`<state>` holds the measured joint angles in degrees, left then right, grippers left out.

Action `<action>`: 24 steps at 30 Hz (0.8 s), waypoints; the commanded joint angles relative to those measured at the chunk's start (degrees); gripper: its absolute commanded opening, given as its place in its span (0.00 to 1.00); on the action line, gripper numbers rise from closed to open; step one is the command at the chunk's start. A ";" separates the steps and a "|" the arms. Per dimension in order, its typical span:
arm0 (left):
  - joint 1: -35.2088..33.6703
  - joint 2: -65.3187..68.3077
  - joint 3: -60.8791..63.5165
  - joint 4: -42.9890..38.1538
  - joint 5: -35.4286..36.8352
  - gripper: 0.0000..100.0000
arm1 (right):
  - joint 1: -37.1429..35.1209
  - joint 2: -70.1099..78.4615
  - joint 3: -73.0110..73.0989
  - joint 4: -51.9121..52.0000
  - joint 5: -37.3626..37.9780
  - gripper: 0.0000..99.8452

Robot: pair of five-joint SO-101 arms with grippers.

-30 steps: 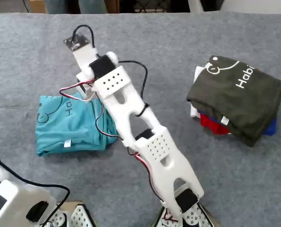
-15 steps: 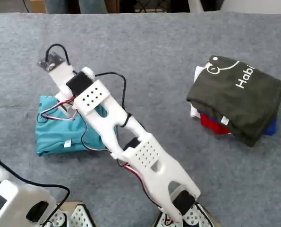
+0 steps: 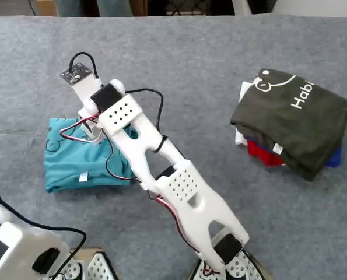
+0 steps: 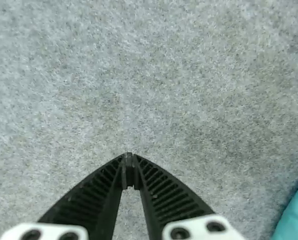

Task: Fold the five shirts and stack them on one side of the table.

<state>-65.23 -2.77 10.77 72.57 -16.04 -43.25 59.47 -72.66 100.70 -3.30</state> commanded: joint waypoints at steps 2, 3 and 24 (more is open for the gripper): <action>0.22 -1.23 -0.92 -0.53 -0.44 0.03 | 0.35 -0.66 -2.15 0.18 -0.53 0.20; 0.22 -1.23 -0.92 -0.44 -0.44 0.03 | 0.26 -0.66 -2.15 0.18 -0.53 0.20; 0.13 -1.23 -0.48 -0.35 -0.44 0.03 | -0.35 1.54 -2.51 0.09 -0.09 0.14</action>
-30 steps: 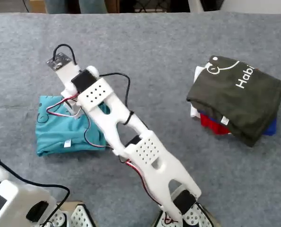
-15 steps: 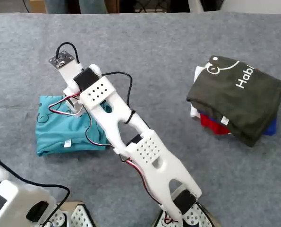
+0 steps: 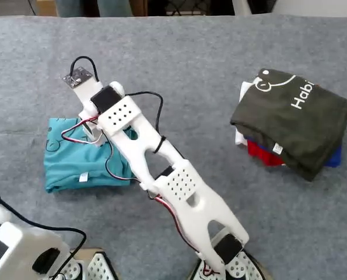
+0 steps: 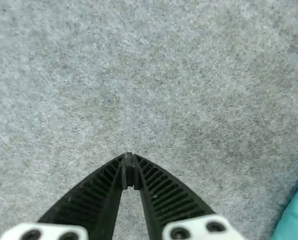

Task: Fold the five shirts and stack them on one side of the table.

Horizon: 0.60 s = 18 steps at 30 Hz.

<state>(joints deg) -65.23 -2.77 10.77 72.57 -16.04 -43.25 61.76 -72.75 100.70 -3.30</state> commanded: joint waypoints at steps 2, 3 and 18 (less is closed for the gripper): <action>0.13 -1.23 -0.48 -0.35 -0.44 0.03 | -0.70 -0.75 -2.42 0.09 0.00 0.11; 0.13 -1.23 -0.48 -0.35 -0.44 0.03 | -0.79 -0.75 -2.42 0.09 0.00 0.11; 0.40 -1.23 -0.92 -0.62 -0.44 0.03 | 0.97 -0.92 -2.51 0.26 2.99 0.11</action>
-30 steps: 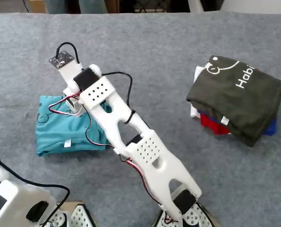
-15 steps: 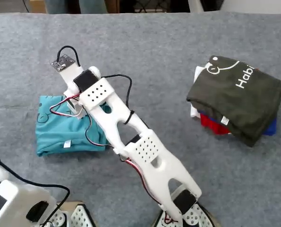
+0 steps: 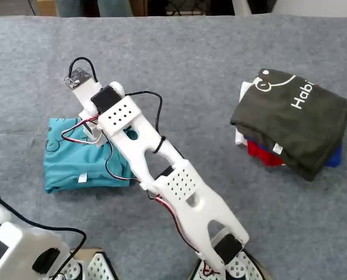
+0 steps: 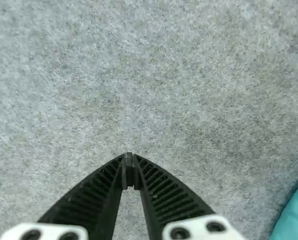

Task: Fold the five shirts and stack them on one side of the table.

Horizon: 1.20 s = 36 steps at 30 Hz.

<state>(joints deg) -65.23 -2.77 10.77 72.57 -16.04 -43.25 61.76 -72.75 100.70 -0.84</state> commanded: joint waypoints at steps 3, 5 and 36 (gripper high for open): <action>0.48 -1.23 -0.92 -0.62 -0.44 0.03 | 2.55 -1.01 -2.51 0.35 0.53 0.04; 0.57 -1.23 -1.01 -0.70 -0.44 0.03 | 3.96 -1.80 -2.33 0.35 0.62 0.02; 24.31 -1.23 -6.46 2.29 7.21 0.03 | 12.04 -26.42 20.53 0.44 5.89 0.27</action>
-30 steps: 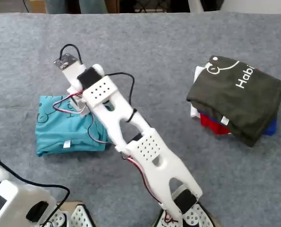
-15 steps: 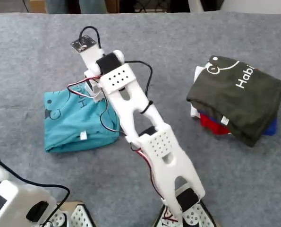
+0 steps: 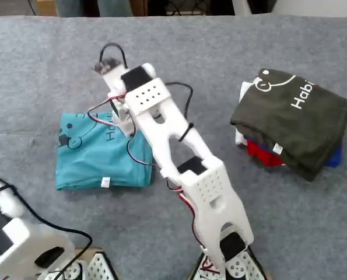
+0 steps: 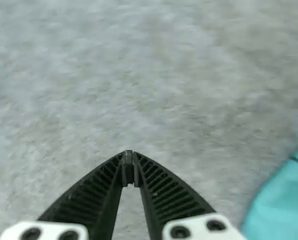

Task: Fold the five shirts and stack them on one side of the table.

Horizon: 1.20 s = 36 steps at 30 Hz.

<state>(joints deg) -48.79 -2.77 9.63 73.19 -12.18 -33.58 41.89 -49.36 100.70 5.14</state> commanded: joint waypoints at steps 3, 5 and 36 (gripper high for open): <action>16.66 -1.23 -8.92 2.64 5.98 0.03 | 4.57 -11.47 -0.04 0.53 -1.41 0.07; 21.76 -1.14 -9.27 2.73 6.77 0.03 | 5.54 -14.99 3.74 0.53 -4.22 0.03; 18.33 27.08 -14.20 -3.78 1.93 0.03 | -10.02 -27.30 39.43 -16.00 -8.18 0.01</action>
<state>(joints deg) -28.92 24.66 0.40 65.98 -9.89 -42.55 16.66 -12.53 87.96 -1.71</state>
